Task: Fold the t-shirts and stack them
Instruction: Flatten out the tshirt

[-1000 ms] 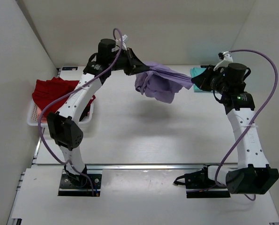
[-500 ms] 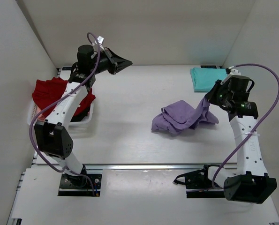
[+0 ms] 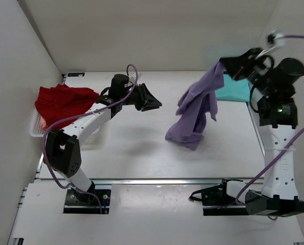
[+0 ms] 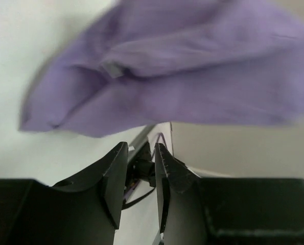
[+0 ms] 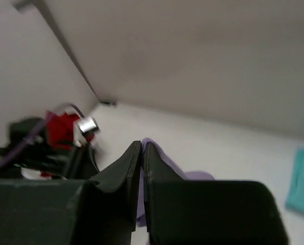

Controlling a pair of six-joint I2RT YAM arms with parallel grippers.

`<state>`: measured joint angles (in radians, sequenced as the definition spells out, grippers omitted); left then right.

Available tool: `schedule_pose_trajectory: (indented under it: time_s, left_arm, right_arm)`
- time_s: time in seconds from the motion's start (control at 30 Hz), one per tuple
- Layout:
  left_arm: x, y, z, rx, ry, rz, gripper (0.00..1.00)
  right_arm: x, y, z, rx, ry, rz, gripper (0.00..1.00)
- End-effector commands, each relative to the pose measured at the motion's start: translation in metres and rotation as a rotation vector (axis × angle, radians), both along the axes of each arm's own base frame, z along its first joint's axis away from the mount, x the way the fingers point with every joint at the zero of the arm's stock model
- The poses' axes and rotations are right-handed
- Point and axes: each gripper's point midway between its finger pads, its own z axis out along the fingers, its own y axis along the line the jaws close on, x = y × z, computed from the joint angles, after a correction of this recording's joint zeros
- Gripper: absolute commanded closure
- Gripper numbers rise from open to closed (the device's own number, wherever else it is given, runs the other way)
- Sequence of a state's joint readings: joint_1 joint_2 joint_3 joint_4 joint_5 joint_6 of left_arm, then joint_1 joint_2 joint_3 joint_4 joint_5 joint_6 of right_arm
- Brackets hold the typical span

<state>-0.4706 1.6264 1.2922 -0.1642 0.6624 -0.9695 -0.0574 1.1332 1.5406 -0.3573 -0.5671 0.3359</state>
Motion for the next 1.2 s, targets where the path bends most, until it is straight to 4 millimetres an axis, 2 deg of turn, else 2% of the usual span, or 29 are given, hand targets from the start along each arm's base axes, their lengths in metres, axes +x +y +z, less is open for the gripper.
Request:
schedule_pose_trajectory:
  time_s: [0.0,0.03,0.07,0.1,0.17,0.23,0.3,0.4,0.47,0.6,0.67,0.7,0.77,0.8,0.83,0.9,0.93,1.17]
  left_arm:
    - [0.009,0.024,0.043,-0.002,-0.152,0.048,0.61]
    - [0.010,0.030,0.046,0.003,-0.165,0.057,0.60]
    - [0.008,0.032,0.052,-0.003,-0.182,0.059,0.59]
    - [0.009,0.035,0.048,0.000,-0.175,0.067,0.58]
    - [0.010,0.042,0.050,-0.001,-0.180,0.086,0.55]
    - [0.009,0.048,0.046,-0.008,-0.170,0.096,0.53]
    - [0.012,0.058,0.049,-0.013,-0.177,0.124,0.49]
    - [0.012,0.058,0.049,-0.011,-0.183,0.119,0.46]
    - [0.012,0.050,0.049,-0.018,-0.192,0.102,0.41]
    - [0.003,0.009,0.067,-0.076,-0.241,0.022,0.34]
    - [0.002,-0.010,0.082,-0.105,-0.281,0.000,0.30]
    - [-0.001,-0.022,0.086,-0.118,-0.291,-0.016,0.28]
    - [-0.001,-0.037,0.106,-0.158,-0.350,-0.023,0.25]
    - [0.000,-0.044,0.112,-0.165,-0.372,-0.016,0.22]
    - [-0.007,-0.052,0.130,-0.190,-0.414,-0.027,0.21]
    - [-0.008,-0.061,0.140,-0.204,-0.447,-0.040,0.21]
    - [-0.009,-0.062,0.153,-0.234,-0.469,-0.033,0.22]
    - [-0.001,-0.042,0.176,-0.330,-0.516,0.080,0.23]
  right_arm:
    - [-0.068,0.024,0.165,0.029,-0.544,0.203,1.00]
    - [-0.060,0.024,0.169,0.031,-0.534,0.227,1.00]
    - [-0.072,0.026,0.194,0.016,-0.593,0.241,1.00]
    - [-0.092,0.028,0.215,0.006,-0.646,0.253,1.00]
    - [-0.085,0.020,0.218,0.009,-0.639,0.260,1.00]
    - [-0.094,0.016,0.221,0.014,-0.666,0.252,1.00]
    - [-0.085,0.013,0.208,0.024,-0.636,0.230,1.00]
    - [-0.079,0.014,0.198,0.015,-0.608,0.233,1.00]
    - [-0.081,0.019,0.197,0.016,-0.603,0.252,1.00]
    - [-0.076,0.024,0.191,0.022,-0.576,0.273,1.00]
    - [-0.070,0.022,0.187,0.018,-0.565,0.267,0.99]
    - [-0.076,0.024,0.190,0.013,-0.579,0.272,1.00]
    - [-0.071,0.025,0.184,0.025,-0.560,0.275,1.00]
    - [-0.072,0.028,0.185,0.030,-0.561,0.280,1.00]
    - [-0.071,0.028,0.183,0.028,-0.559,0.280,1.00]
    - [-0.068,0.032,0.180,0.030,-0.553,0.287,1.00]
    - [-0.067,0.033,0.180,0.036,-0.548,0.288,1.00]
    - [-0.063,0.039,0.177,0.037,-0.545,0.307,1.00]
